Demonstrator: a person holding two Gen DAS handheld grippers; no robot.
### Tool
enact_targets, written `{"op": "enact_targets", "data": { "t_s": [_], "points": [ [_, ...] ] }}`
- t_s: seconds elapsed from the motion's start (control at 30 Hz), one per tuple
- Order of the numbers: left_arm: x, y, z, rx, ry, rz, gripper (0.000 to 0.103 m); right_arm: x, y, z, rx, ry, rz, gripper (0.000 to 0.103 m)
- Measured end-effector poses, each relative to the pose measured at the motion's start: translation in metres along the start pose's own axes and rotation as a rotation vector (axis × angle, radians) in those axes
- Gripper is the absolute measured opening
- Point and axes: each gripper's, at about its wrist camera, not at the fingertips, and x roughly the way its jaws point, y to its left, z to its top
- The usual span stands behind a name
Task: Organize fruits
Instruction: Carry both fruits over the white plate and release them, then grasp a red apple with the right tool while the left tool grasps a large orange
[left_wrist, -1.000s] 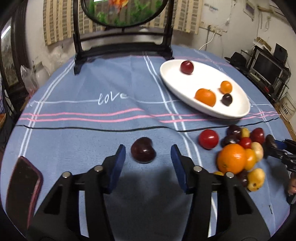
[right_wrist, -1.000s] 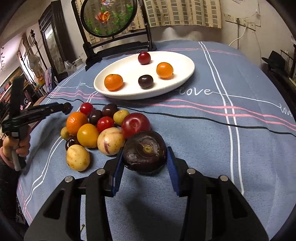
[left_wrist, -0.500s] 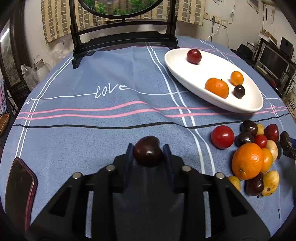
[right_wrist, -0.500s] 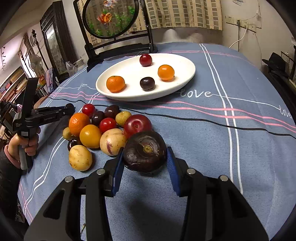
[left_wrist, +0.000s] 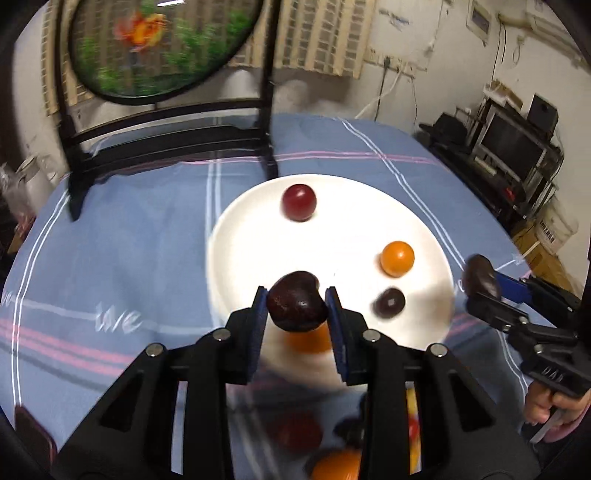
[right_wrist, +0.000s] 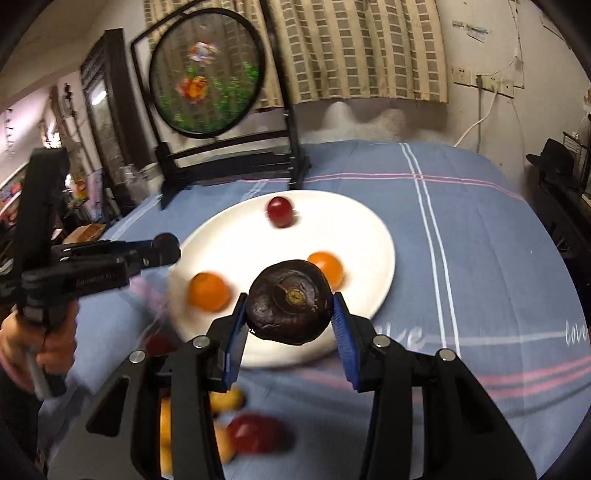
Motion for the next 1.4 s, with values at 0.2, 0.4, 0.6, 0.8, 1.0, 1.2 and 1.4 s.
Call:
{"op": "enact_targets", "data": {
  "t_s": [0.2, 0.4, 0.6, 0.8, 1.0, 1.2, 1.4],
  "points": [
    [0.029, -0.009, 0.023, 0.014, 0.029, 0.026, 0.032, 0.035, -0.02, 0.01, 0.06, 0.046, 0.0, 0.044],
    [0.052, -0.008, 0.031, 0.009, 0.078, 0.08, 0.034, 0.047, -0.022, 0.015, 0.063, 0.051, 0.004, 0.047],
    [0.016, -0.003, 0.034, -0.038, -0.009, 0.143, 0.084, 0.029, -0.015, 0.018, 0.048, 0.028, -0.019, 0.05],
    [-0.058, -0.011, -0.015, -0.023, -0.11, 0.163, 0.101, -0.019, -0.004, -0.002, 0.026, -0.014, 0.057, 0.05],
    [-0.07, -0.006, -0.088, -0.004, -0.106, 0.127, 0.101, -0.034, -0.002, -0.046, 0.074, 0.062, 0.119, 0.05],
    [-0.08, 0.01, -0.109, -0.108, -0.14, 0.144, 0.101, -0.032, 0.011, -0.06, 0.036, 0.104, 0.097, 0.05],
    [-0.074, 0.023, -0.117, -0.184, -0.109, 0.122, 0.101, -0.021, 0.017, -0.065, 0.022, 0.158, 0.103, 0.05]
  ]
}}
